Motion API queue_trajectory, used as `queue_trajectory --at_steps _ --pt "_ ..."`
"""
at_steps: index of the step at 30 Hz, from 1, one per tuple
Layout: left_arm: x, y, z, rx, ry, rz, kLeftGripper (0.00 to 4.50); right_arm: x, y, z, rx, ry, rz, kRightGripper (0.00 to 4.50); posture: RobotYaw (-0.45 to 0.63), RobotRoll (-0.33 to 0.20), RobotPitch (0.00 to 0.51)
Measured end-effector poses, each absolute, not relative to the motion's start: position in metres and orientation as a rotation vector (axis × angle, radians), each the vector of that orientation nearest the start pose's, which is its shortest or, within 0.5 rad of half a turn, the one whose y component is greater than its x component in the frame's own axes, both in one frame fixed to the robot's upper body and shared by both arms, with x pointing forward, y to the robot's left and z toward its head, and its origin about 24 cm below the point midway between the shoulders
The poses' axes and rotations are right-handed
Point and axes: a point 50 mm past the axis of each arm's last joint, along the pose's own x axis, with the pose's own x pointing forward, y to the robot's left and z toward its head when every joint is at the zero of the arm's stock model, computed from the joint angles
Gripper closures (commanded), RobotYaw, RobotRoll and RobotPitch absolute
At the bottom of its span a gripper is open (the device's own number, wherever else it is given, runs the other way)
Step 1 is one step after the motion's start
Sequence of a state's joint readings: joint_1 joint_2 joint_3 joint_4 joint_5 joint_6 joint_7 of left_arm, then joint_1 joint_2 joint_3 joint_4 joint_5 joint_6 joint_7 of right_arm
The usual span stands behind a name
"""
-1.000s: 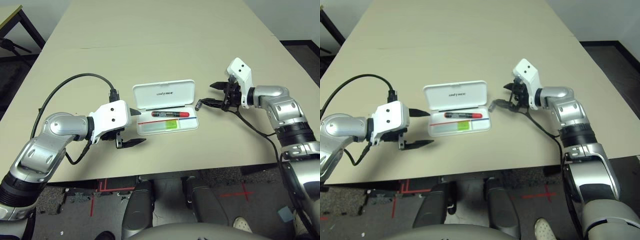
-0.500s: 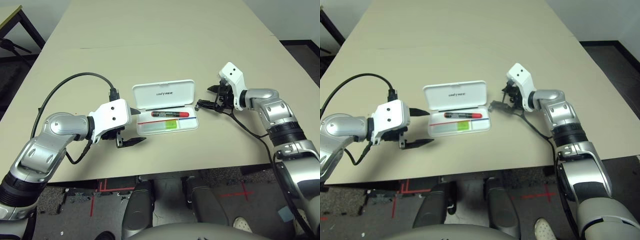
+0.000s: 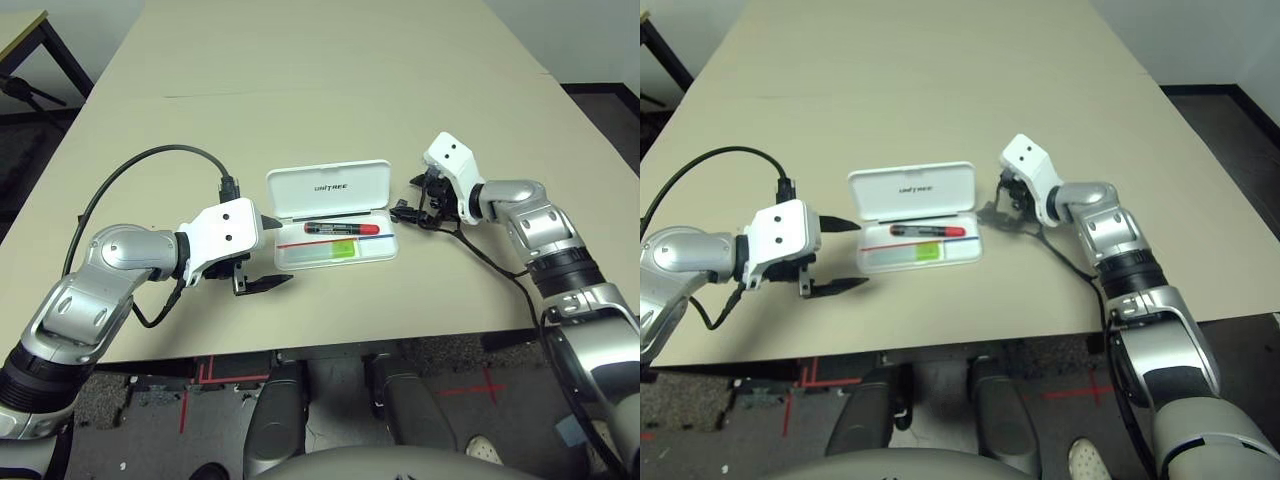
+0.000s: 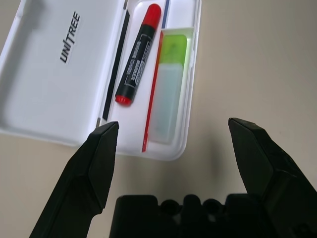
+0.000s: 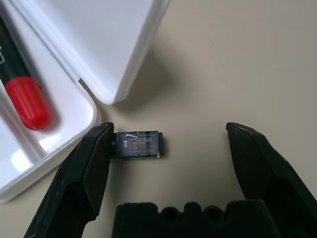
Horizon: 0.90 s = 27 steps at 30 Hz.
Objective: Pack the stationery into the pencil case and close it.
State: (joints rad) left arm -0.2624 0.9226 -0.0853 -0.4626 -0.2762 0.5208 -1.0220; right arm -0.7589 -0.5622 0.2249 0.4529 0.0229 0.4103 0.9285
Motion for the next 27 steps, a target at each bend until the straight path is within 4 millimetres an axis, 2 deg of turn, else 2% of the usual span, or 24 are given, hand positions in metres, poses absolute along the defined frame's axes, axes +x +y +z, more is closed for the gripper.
queue_trajectory --at_steps 6,9,11,17,22,27 --pt "0.24 0.186 0.168 0.697 0.267 -1.124 0.05 0.351 -0.211 0.144 -0.547 0.459 0.831 0.0 0.04 0.0 0.168" --pt "0.24 0.186 0.167 0.694 0.271 -1.127 0.05 0.342 -0.235 0.137 -0.547 0.551 0.781 0.0 0.03 0.0 0.169" --pt "0.24 0.185 0.167 0.693 0.27 -1.132 0.05 0.338 -0.239 0.137 -0.51 0.563 0.786 0.0 0.03 0.0 0.171" --pt "0.24 0.183 0.166 0.689 0.27 -1.139 0.05 0.326 -0.231 0.152 -0.32 0.423 0.857 0.0 0.03 0.0 0.178" --pt "0.24 0.182 0.164 0.686 0.273 -1.143 0.05 0.308 -0.223 0.148 -0.222 0.384 0.929 0.0 0.02 0.0 0.185" --pt "0.24 0.183 0.164 0.686 0.273 -1.146 0.05 0.305 -0.223 0.147 -0.168 0.358 0.817 0.0 0.01 0.0 0.19"
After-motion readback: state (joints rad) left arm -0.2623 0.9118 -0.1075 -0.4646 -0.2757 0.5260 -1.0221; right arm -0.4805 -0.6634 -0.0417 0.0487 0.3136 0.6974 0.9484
